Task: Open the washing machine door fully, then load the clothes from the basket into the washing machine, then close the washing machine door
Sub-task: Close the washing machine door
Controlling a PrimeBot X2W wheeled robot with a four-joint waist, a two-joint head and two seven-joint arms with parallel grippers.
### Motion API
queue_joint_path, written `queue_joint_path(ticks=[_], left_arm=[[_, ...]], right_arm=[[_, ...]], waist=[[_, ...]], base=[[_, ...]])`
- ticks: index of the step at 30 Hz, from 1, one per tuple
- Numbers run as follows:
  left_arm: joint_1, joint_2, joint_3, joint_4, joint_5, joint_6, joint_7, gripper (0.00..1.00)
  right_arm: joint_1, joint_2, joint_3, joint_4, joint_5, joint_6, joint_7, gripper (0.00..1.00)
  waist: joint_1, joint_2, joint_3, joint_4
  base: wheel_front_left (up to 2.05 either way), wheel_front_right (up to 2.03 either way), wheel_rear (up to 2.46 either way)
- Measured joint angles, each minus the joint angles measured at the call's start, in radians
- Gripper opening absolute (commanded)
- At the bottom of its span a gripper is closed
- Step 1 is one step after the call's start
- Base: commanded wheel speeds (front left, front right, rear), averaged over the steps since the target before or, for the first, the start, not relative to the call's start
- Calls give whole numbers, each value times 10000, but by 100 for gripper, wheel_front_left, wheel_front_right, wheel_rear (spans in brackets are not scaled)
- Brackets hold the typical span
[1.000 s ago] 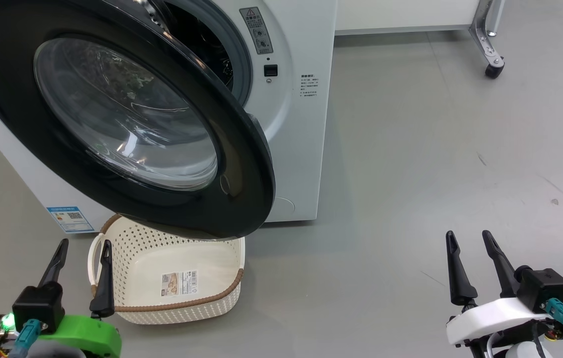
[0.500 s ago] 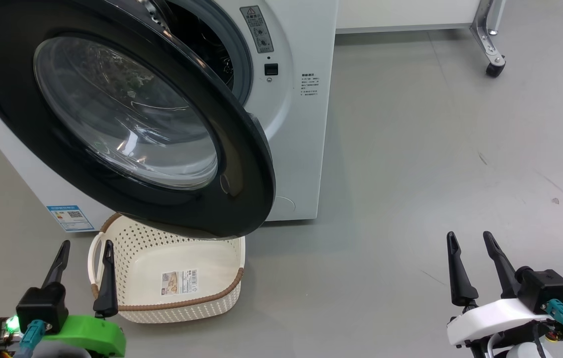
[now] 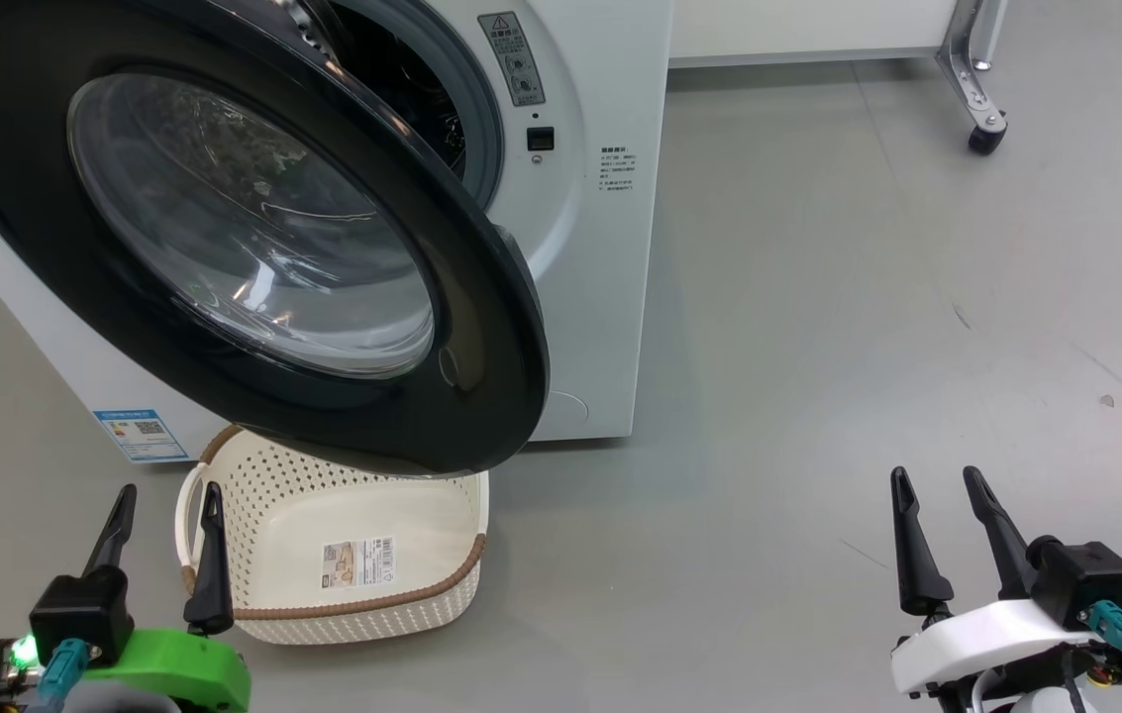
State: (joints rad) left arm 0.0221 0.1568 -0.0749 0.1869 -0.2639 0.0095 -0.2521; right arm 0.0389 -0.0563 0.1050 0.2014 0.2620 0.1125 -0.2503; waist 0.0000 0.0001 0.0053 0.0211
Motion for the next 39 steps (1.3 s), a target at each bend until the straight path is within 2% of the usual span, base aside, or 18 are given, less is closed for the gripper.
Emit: queue_joint_path(ticks=[25, 26, 27, 28, 33, 39], left_arm=[[1, -234, 347, 140, 316, -272, 0, 100], [1, -253, 357, 142, 341, -276, 0, 100], [1, -276, 364, 142, 347, -280, 0, 100], [1, -303, 372, 142, 347, -286, 0, 100], [1, -378, 428, 121, 424, -366, 0, 100], [0, -408, 527, 100, 441, -443, 0, 100]], right_arm=[[68, 4, -19, 8, -4, 2, 0, 100], [69, 4, -21, 8, -4, 2, 0, 71], [70, 6, -21, 8, -4, 4, 0, 26], [75, 6, -23, 10, -2, 8, 0, 0], [108, 17, -77, -75, 6, 8, 0, 0], [-118, 44, -180, -1083, 38, 12, -23, 0]], waist=[[0, 0, -52, 57], [0, 0, -50, 58], [0, 0, -48, 60], [0, 0, -45, 62], [0, 0, -21, 73], [0, 0, 7, 74]], base=[[0, 0, 0], [0, 0, 0], [0, 0, 0], [0, 0, 0], [0, 0, 0], [0, 0, 0]])
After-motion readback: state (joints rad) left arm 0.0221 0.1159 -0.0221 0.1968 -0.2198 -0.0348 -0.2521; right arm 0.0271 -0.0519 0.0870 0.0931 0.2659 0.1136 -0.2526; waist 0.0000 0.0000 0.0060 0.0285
